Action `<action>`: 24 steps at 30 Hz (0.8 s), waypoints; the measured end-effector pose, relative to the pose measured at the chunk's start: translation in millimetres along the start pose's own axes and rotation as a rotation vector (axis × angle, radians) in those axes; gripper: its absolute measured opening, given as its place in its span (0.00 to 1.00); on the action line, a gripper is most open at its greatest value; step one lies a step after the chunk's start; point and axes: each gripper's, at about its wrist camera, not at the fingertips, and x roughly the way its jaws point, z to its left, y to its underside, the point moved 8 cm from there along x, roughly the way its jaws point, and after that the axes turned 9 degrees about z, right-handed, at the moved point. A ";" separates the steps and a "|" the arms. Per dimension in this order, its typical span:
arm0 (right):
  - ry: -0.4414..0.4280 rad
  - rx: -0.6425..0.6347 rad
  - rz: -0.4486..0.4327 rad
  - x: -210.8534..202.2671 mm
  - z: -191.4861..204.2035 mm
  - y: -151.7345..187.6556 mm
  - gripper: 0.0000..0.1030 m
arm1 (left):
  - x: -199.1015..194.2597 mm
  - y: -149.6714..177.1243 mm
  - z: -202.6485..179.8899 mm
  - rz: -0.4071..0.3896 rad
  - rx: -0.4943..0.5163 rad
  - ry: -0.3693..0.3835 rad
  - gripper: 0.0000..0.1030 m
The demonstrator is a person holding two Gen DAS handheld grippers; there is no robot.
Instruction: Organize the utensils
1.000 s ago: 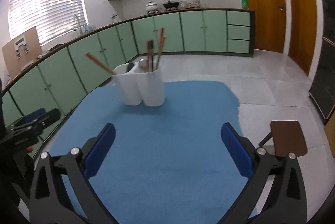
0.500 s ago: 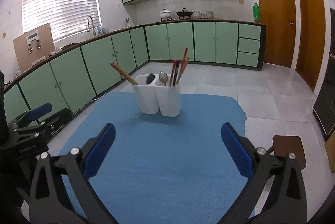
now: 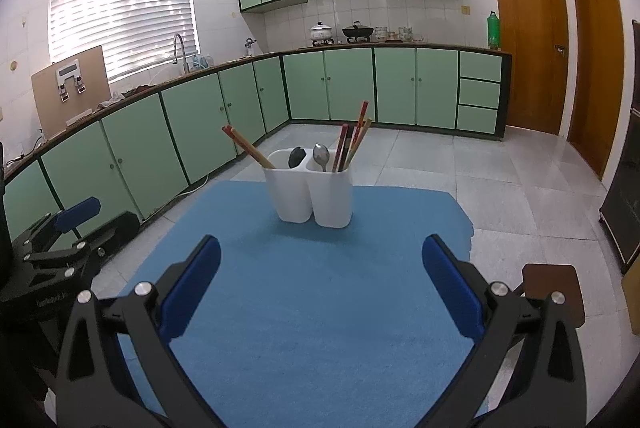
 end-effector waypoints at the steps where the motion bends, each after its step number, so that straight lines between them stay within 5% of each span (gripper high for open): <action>1: -0.001 0.000 0.000 -0.2 0.6 -0.2 0.95 | 0.1 0.5 -0.1 0.001 0.001 0.000 0.94; 24: 0.000 -0.016 0.001 -1.5 6.8 2.0 0.95 | -7.8 2.1 -5.6 -0.006 0.014 0.001 0.94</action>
